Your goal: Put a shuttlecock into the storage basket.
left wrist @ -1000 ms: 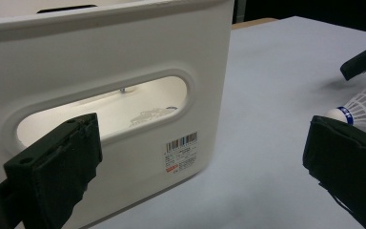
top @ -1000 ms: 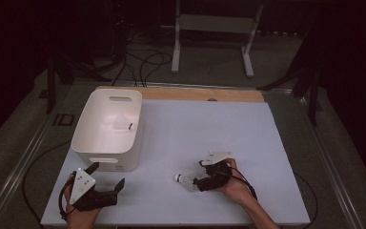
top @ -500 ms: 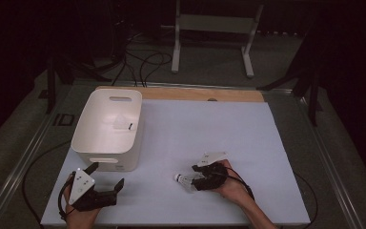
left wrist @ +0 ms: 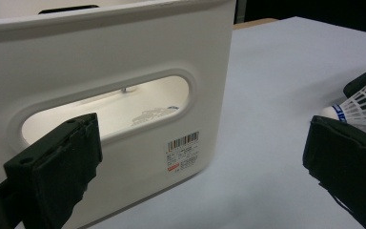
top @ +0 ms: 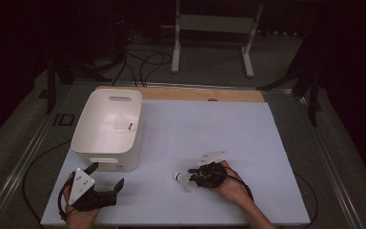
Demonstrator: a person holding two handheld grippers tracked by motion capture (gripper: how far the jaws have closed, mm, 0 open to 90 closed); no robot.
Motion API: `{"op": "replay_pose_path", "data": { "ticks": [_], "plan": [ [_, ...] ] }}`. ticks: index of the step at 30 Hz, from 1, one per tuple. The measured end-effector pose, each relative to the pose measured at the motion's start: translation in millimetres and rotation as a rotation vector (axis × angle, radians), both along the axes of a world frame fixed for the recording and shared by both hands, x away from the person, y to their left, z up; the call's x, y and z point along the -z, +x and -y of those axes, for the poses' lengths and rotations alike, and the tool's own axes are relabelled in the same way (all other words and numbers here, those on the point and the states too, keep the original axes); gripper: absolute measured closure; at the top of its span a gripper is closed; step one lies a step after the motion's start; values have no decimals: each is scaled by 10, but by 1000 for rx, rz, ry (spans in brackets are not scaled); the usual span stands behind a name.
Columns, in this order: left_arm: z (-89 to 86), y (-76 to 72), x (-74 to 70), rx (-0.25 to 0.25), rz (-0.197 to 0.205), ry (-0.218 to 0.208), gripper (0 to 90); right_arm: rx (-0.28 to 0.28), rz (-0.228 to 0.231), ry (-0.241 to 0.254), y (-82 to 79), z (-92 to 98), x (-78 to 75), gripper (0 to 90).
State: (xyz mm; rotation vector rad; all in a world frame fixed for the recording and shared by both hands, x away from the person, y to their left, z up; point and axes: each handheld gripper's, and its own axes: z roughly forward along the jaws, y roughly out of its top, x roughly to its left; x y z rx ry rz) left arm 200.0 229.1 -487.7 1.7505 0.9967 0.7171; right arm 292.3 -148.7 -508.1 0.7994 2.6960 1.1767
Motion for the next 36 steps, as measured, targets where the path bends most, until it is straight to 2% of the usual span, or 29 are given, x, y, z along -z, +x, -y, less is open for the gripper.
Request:
{"op": "replay_pose_path", "data": {
  "ticks": [9, 21, 36],
  "plan": [
    [5, 0, 1, 1, -1, -2, 0, -31, -13, 8, -6, -66, -7, 885],
    [9, 2, 2, 2, 0, -3, 0, -27, -1, 56, 9, -63, -104, 893],
    [0, 1, 2, 0, 0, -1, 0, -9, 24, 88, 48, -58, -253, 893]
  ]
}}
